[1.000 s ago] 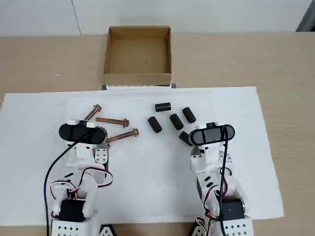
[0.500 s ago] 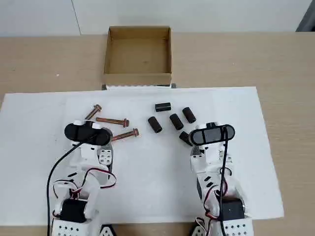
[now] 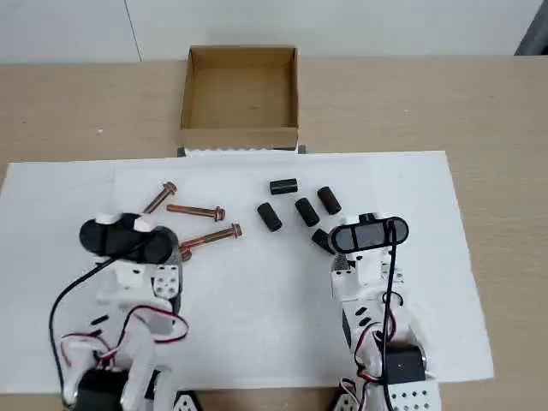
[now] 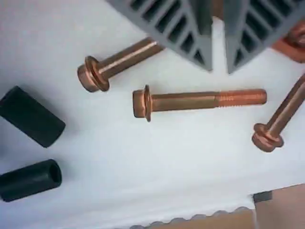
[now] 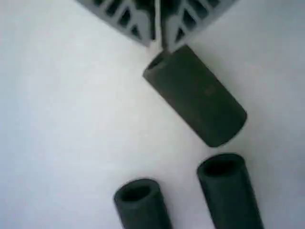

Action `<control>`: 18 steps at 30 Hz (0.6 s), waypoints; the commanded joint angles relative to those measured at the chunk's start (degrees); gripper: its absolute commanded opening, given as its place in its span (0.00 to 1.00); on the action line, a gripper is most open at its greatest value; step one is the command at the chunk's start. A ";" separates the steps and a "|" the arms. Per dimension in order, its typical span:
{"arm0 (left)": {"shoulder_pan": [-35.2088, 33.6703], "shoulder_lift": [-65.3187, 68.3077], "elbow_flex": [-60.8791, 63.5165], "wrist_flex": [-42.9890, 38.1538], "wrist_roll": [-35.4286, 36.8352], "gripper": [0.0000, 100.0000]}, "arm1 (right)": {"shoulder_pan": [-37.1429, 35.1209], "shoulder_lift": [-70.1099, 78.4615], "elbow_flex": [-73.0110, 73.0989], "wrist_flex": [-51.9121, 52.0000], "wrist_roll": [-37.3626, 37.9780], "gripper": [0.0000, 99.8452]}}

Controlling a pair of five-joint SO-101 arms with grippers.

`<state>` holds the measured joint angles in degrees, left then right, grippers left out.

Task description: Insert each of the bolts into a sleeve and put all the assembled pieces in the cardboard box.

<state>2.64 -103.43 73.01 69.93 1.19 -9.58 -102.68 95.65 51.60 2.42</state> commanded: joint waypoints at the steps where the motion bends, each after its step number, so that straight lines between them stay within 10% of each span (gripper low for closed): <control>1: -3.60 -0.26 -4.62 2.55 -0.18 0.00 | 0.04 -0.40 0.79 0.04 -0.09 0.00; 18: -13.89 21.54 -22.90 5.19 0.70 0.00 | 1.89 0.22 -10.64 2.15 -8.97 0.00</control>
<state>-11.16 -91.03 57.98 74.86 -1.45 -8.18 -102.68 91.60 52.48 -4.18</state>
